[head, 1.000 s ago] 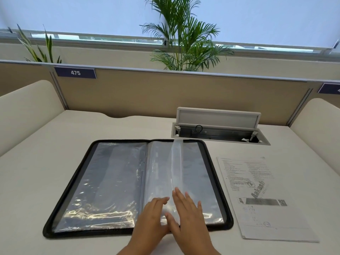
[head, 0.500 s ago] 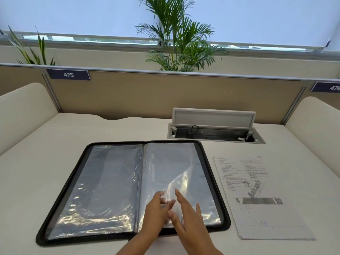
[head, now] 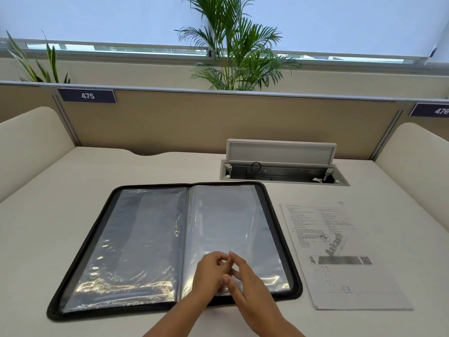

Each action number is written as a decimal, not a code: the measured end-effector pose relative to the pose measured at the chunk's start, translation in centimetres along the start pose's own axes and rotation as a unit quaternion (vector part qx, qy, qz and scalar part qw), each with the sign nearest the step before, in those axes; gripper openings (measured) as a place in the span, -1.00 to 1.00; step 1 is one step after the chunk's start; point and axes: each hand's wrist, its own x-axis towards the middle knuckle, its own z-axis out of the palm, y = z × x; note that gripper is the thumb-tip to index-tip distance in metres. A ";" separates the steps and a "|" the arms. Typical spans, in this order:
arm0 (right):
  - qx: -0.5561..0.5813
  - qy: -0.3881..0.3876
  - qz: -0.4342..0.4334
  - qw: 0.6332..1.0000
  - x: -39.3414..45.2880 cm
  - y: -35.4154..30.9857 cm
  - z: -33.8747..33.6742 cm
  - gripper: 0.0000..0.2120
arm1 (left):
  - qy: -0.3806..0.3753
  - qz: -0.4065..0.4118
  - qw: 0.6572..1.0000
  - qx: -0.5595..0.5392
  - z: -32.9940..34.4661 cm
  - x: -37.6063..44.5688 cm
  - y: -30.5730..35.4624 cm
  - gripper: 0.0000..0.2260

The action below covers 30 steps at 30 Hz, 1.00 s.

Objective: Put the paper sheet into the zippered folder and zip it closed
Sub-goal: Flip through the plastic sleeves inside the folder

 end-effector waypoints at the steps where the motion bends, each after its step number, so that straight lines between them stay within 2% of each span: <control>1: 0.006 -0.001 -0.003 1.000 0.0 0.2 -0.2 -0.38 | -0.001 0.002 1.000 0.011 0.1 0.2 0.0 -0.90; 5: 0.036 0.008 -0.019 0.999 0.1 0.5 -1.1 -0.53 | -0.015 0.023 0.999 0.019 0.5 0.8 0.3 -0.81; 7: 0.041 0.014 -0.027 0.999 0.0 0.7 -1.4 -0.53 | -0.016 0.031 0.999 0.012 0.6 0.9 0.4 -0.83; 12: -0.016 0.086 -0.021 0.996 -0.6 1.8 -1.5 -0.66 | 0.043 0.031 0.997 -0.047 -0.5 1.1 -0.3 -0.85; 15: -0.131 0.122 0.011 0.984 -0.8 3.3 -1.5 -0.57 | 0.086 0.014 0.992 -0.088 -2.7 0.9 -1.3 -0.84; 19: -0.269 0.078 0.073 0.957 -0.9 5.2 -1.5 -0.50 | 0.156 -0.020 0.980 -0.122 -7.2 0.4 -3.3 -0.88; 22: -0.299 0.053 0.079 0.950 -0.8 5.8 -1.3 -0.46 | 0.177 -0.049 0.967 -0.179 -10.0 -0.6 -4.6 -0.91; 27: -0.318 0.066 0.071 0.943 -0.5 6.4 -1.0 -0.46 | 0.233 -0.048 0.953 -0.189 -12.6 -2.8 -6.7 -0.76; 30: -0.336 0.068 0.064 0.937 -0.7 6.5 -1.0 -0.46 | 0.258 -0.049 0.942 -0.208 -14.4 -3.5 -7.3 -0.78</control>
